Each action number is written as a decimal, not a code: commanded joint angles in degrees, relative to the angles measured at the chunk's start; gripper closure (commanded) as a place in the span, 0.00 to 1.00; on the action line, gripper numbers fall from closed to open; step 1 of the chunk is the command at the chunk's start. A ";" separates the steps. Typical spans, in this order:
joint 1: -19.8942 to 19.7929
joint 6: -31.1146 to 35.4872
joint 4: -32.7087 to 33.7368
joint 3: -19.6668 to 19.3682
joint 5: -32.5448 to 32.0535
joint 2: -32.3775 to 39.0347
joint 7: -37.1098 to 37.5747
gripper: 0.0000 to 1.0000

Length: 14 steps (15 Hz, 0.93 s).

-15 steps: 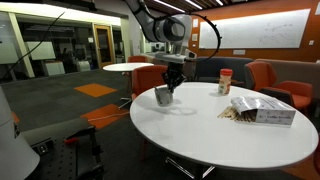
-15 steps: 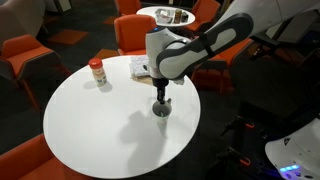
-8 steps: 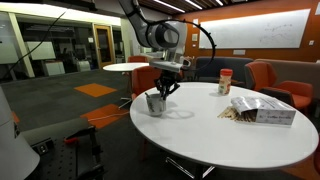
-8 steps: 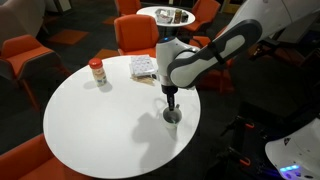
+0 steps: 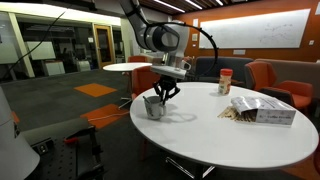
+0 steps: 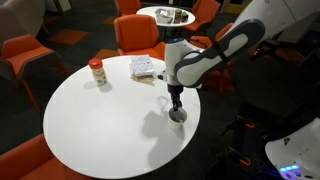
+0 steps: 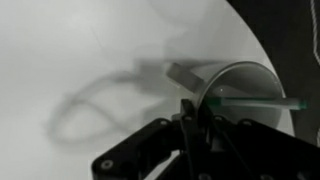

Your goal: Move the mug forwards

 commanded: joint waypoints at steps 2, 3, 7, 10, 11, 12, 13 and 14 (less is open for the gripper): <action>-1.42 0.72 -2.14 0.94 0.99 -2.49 -5.68 0.74; -1.36 0.73 -2.04 0.83 1.09 -2.75 -5.99 0.66; -1.36 0.47 -2.63 1.01 3.52 -6.08 -6.53 0.34; 1.46 0.32 -3.68 -1.29 1.39 -10.14 3.44 0.07; 2.69 0.24 -4.09 -2.24 -0.81 -11.35 8.77 0.01; 3.48 0.01 -4.36 -2.68 -2.50 -12.36 13.09 0.00; 4.46 -0.75 -4.55 -3.29 -4.72 -13.28 17.61 0.00; 5.24 -1.36 -4.82 -3.71 -6.77 -14.33 21.31 0.00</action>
